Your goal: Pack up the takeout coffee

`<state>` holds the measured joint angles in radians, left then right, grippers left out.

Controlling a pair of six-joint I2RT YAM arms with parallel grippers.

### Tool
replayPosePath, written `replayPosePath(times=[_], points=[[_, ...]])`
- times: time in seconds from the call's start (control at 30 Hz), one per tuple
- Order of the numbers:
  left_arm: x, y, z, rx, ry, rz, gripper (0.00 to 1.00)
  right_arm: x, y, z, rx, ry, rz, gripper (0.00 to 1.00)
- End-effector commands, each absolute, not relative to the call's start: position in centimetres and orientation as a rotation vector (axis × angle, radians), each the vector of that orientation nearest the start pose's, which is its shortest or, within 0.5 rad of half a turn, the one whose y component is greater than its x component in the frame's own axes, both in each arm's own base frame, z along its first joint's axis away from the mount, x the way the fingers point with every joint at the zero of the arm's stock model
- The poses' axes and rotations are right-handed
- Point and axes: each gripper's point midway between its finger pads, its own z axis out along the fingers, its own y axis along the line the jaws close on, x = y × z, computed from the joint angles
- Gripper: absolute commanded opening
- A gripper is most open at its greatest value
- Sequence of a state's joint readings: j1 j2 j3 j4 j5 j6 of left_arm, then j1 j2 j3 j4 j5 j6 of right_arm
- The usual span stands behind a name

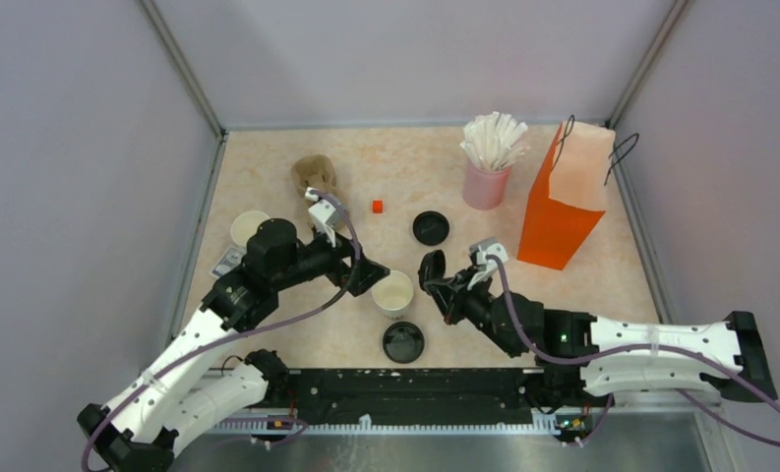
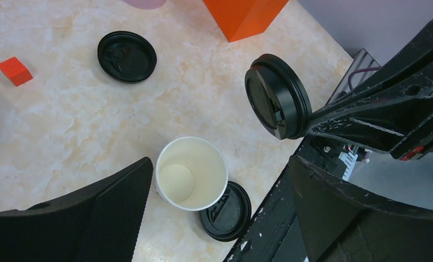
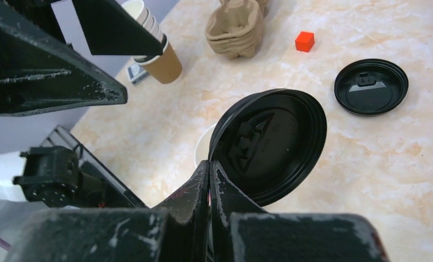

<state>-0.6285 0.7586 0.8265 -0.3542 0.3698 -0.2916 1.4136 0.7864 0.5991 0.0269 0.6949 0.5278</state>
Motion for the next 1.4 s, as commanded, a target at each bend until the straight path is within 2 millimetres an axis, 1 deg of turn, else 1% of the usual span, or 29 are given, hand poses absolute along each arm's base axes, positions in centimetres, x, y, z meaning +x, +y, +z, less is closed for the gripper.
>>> replayPosePath(times=[0.0,0.1,0.2,0.27,0.33,0.4,0.5,0.57,0.6,0.67,0.73,0.83,0.87,0.9,0.93,1.0,1.07,1.1,1.2,1.3,1.37], points=[[18.7,-23.5,29.0,0.628,1.772,-1.001,0.98,13.8,29.7,27.3,-0.377,1.661,0.846,0.0],[18.5,-23.9,29.8,0.627,1.747,-1.035,0.98,12.9,30.7,28.3,-0.46,1.586,0.905,0.0],[16.8,-24.5,31.0,0.741,1.648,-1.109,0.99,11.6,31.5,29.7,-0.52,1.505,1.0,0.0],[15.4,-24.6,31.8,0.826,1.568,-1.133,0.98,10.9,31.6,30.1,-0.559,1.474,1.035,0.0],[14.8,-24.4,32.4,0.863,1.507,-1.125,0.95,11.1,31.2,30.3,-0.535,1.468,1.03,0.0],[14.5,-24.2,32.9,0.862,1.484,-1.123,0.93,11.6,30.4,30.9,-0.469,1.456,1.035,0.0],[14.8,-23.7,33.1,0.807,1.51,-1.108,0.94,11.7,29.2,32.4,-0.363,1.388,1.104,0.0],[14.5,-23.7,33.0,0.812,1.487,-1.122,0.95,11.3,28.8,33.7,-0.323,1.334,1.18,0.0],[13.8,-23.9,32.8,0.851,1.457,-1.149,0.96,11.1,28.7,34.4,-0.305,1.311,1.215,0.0],[13.0,-24.2,32.4,0.91,1.386,-1.172,0.97,10.9,28.4,35.4,-0.268,1.292,1.261,0.0],[12.6,-24.3,32.0,0.933,1.345,-1.179,0.97,10.7,28.1,36.3,-0.237,1.27,1.306,0.0],[12.5,-24.5,32.8,0.93,1.278,-1.187,0.97,10.0,28.2,37.6,-0.226,1.222,1.377,0.0],[12.8,-24.5,32.9,0.915,1.28,-1.182,0.97,10.3,28.4,37.3,-0.213,1.247,1.361,0.0],[13.6,-24.4,32.9,0.88,1.305,-1.161,0.96,10.9,28.6,36.9,-0.202,1.293,1.323,0.0],[13.9,-24.5,32.9,0.869,1.324,-1.152,0.96,11.4,28.6,36.9,-0.201,1.316,1.283,0.0],[13.6,-24.6,32.7,0.907,1.333,-1.164,0.96,11.4,28.9,36.7,-0.22,1.316,1.265,0.0],[12.9,-24.9,32.3,0.952,1.32,-1.195,0.97,11.0,28.8,37.5,-0.214,1.276,1.312,0.0],[12.8,-25.0,32.3,0.961,1.314,-1.202,0.97,11.1,28.7,37.7,-0.198,1.271,1.319,0.0],[13.8,-25.1,32.2,0.911,1.329,-1.185,0.99,11.5,28.6,38.2,-0.141,1.27,1.339,0.0],[14.3,-25.2,32.8,0.892,1.274,-1.17,0.99,11.9,28.3,38.4,-0.036,1.261,1.394,0.0],[14.9,-25.3,33.2,0.859,1.24,-1.157,0.99,12.1,28.1,38.7,0.041,1.232,1.45,0.0]])
